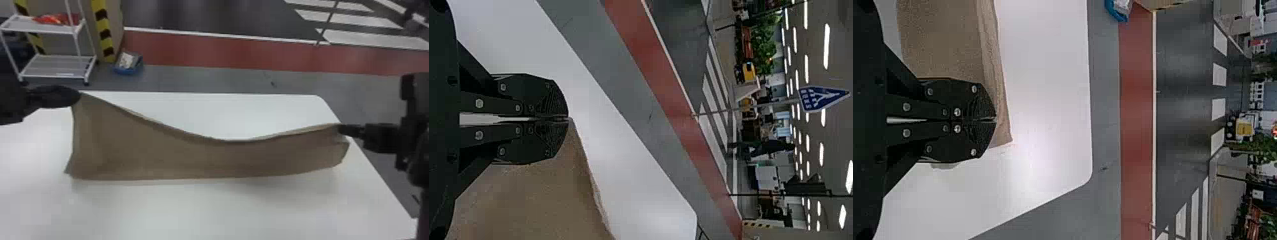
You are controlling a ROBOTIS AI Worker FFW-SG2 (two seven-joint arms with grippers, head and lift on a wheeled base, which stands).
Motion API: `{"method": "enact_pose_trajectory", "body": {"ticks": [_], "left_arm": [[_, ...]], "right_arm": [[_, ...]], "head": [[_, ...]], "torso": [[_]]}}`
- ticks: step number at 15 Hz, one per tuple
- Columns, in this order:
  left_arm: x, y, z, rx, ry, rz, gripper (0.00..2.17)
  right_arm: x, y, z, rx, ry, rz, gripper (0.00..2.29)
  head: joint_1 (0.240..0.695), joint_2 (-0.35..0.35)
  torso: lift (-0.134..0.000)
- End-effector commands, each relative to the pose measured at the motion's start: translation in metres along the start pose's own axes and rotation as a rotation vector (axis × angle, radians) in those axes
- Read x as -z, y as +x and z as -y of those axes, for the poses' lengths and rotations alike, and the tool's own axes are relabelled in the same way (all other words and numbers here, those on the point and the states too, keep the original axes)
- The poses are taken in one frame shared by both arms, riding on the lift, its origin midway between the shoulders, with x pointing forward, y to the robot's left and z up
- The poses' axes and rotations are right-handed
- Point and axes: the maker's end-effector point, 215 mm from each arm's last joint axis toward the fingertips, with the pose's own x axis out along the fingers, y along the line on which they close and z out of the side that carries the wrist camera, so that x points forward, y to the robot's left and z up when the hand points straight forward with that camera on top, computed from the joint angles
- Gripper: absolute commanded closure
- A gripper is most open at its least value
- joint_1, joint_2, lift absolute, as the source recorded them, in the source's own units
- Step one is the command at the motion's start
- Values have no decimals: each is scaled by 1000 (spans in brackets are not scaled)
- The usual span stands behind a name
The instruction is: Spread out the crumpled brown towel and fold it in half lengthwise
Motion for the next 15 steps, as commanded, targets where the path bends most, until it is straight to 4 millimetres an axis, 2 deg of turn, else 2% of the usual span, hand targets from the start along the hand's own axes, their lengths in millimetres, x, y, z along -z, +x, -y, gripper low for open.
{"method": "enact_pose_trajectory", "body": {"ticks": [1,3,5,7,8,9,10,12,13,14,15], "left_arm": [[-29,36,-25,-21,-12,21,1092],[-63,69,-47,-68,30,42,1092],[-111,89,-75,-121,79,81,1092],[-160,80,-105,-189,137,128,1092],[-176,70,-116,-209,147,145,1092],[-183,53,-131,-238,158,154,1092],[-175,37,-141,-255,151,151,1092],[-140,12,-137,-277,140,128,1092],[-119,2,-132,-278,119,112,1092],[-90,-11,-120,-267,77,102,1092],[-58,-21,-99,-250,60,85,1092]], "right_arm": [[-39,30,-26,-47,-6,0,1193],[-71,54,-41,-73,-13,-6,1193],[-115,68,-43,-75,-35,24,1193],[-174,61,-37,-73,-36,89,1193],[-195,53,-27,-68,-26,114,1193],[-215,41,-16,-74,-24,145,1193],[-213,37,-10,-92,-19,141,1193],[-185,23,-4,-113,-42,119,1193],[-163,16,5,-105,-49,111,1193],[-128,8,11,-122,-33,87,1193],[-87,0,17,-142,-29,53,1193]], "head": [[687,-143],[625,-116],[575,-106],[524,-105],[458,-102],[430,-102],[403,-103],[356,-96],[357,-84],[373,-79],[393,-77]], "torso": [[-124],[-124],[-124],[-124],[-124],[-124],[-124],[-124],[-124],[-124],[-124]]}}
